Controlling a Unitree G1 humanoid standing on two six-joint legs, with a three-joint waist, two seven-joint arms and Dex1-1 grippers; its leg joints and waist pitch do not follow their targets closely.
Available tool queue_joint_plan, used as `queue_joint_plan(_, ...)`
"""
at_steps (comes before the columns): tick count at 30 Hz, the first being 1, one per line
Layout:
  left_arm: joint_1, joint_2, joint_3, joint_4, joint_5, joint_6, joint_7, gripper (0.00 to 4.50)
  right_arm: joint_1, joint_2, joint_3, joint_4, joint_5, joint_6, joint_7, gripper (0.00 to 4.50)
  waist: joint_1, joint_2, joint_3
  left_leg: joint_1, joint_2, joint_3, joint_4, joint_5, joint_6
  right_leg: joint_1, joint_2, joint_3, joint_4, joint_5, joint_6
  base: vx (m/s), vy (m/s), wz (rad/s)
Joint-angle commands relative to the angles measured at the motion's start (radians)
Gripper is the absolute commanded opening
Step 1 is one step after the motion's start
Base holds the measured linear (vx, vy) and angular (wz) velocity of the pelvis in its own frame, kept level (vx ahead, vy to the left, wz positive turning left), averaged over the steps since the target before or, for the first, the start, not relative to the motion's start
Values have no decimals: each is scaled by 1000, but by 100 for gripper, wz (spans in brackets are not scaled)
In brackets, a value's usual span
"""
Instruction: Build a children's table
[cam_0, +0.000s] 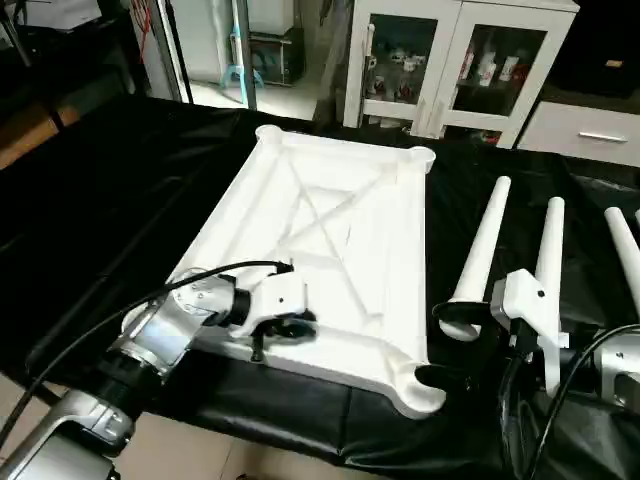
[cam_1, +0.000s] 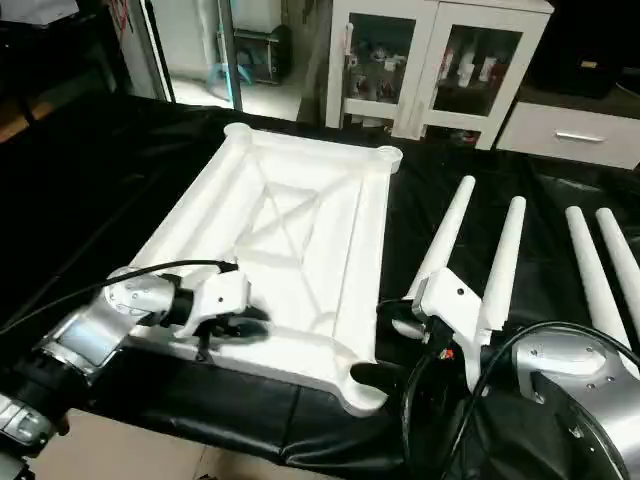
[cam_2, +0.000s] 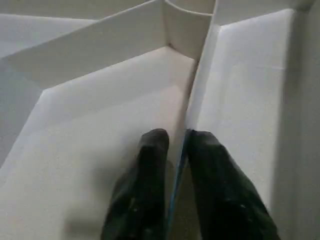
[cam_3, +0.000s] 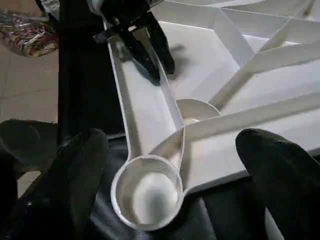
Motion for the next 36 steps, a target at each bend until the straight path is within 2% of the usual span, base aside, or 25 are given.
queue_joint_plan(1,-1,29,31,47,41,40,65,62,-10,-1,2,10,-6,-12,-7,450,1,-11,-49,-2,67,-29,-88,-146,26,42,-93,55,-94,-290,-165,0,0,0)
queue_joint_plan(5,5,37,41,49,54,62,96,42,-12,-3,4,15,-15,-15,-9,450,-8,-13,-51,-7,66,-30,-86,-125,35,46,-93,53,-89,-252,-175,0,0,0)
queue_joint_plan(7,19,44,47,46,64,77,115,29,-15,-1,5,21,-20,-18,-14,450,-18,-15,-51,-7,64,-30,-84,-120,39,47,-92,53,-87,-234,-187,0,0,0)
queue_joint_plan(11,31,49,50,43,69,83,127,11,-15,-1,6,23,-22,-21,-14,450,-27,-15,-50,-8,63,-30,-83,-122,50,47,-92,53,-91,-261,-184,0,0,0)
queue_joint_plan(12,52,60,51,22,71,101,132,11,-17,0,8,26,-24,-23,-16,450,-29,-19,-49,-8,64,-29,-84,-124,52,46,-91,52,-92,-268,-183,0,0,0)
queue_joint_plan(14,72,71,50,-5,72,116,131,8,-18,0,10,29,-25,-26,-16,450,-32,-17,-49,-10,65,-31,-85,-114,54,47,-93,52,-88,-256,-188,0,0,0)
queue_joint_plan(15,86,73,51,-29,64,116,122,4,-19,1,11,31,-27,-27,-16,450,-35,-15,-48,-8,64,-30,-84,-123,56,44,-91,52,-91,-270,-189,0,0,0)
queue_joint_plan(16,89,72,52,-37,61,115,119,4,-20,1,12,32,-28,-27,-16,450,-36,-20,-48,-8,64,-29,-84,-128,57,43,-91,52,-93,-280,-187,0,0,0)
queue_joint_plan(20,131,65,40,-114,51,119,95,4,-30,9,18,43,-38,-32,-24,450,-37,-19,-46,-7,65,-29,-86,-129,60,42,-92,52,-93,-300,-181,0,0,0)
queue_joint_plan(21,141,57,37,-133,46,107,95,4,-35,13,21,49,-46,-34,-33,450,-37,-20,-46,-10,66,-29,-86,-124,60,43,-93,53,-93,-296,-180,0,0,0)
queue_joint_plan(24,153,48,28,-164,56,128,110,4,-47,24,25,67,-66,-44,-60,450,-34,-17,-50,-5,67,-27,-85,-106,63,40,-91,52,-90,-256,-189,0,0,0)
queue_joint_plan(27,147,34,27,-149,91,139,163,4,-68,58,19,89,-80,-47,-109,450,-31,-16,-51,-5,65,-26,-85,-82,71,41,-89,52,-86,-210,-201,0,0,0)
queue_joint_plan(31,140,29,43,-143,97,150,184,4,-73,86,8,81,-62,-40,-126,450,-24,-14,-50,-4,64,-25,-86,-96,67,41,-90,52,-89,-229,-194,0,0,0)
queue_joint_plan(32,139,20,67,-153,74,172,185,31,-71,95,4,76,-54,-36,-129,450,-22,-11,-51,-3,65,-26,-87,-102,62,42,-91,53,-88,-236,-192,0,0,0)
queue_joint_plan(33,140,18,81,-166,57,184,177,31,-68,96,4,75,-55,-37,-130,450,-21,-11,-50,-3,65,-25,-87,-106,56,42,-90,52,-88,-239,-192,0,0,0)
queue_joint_plan(34,140,17,91,-178,42,195,167,60,-66,97,4,75,-55,-37,-130,450,-21,-9,-50,-4,65,-26,-88,-108,55,42,-90,52,-88,-239,-193,0,0,0)
queue_joint_plan(36,143,15,112,-206,16,219,155,68,-62,102,2,75,-52,-38,-134,450,-23,-10,-51,-6,64,-26,-88,-115,52,43,-90,52,-89,-237,-194,0,0,0)
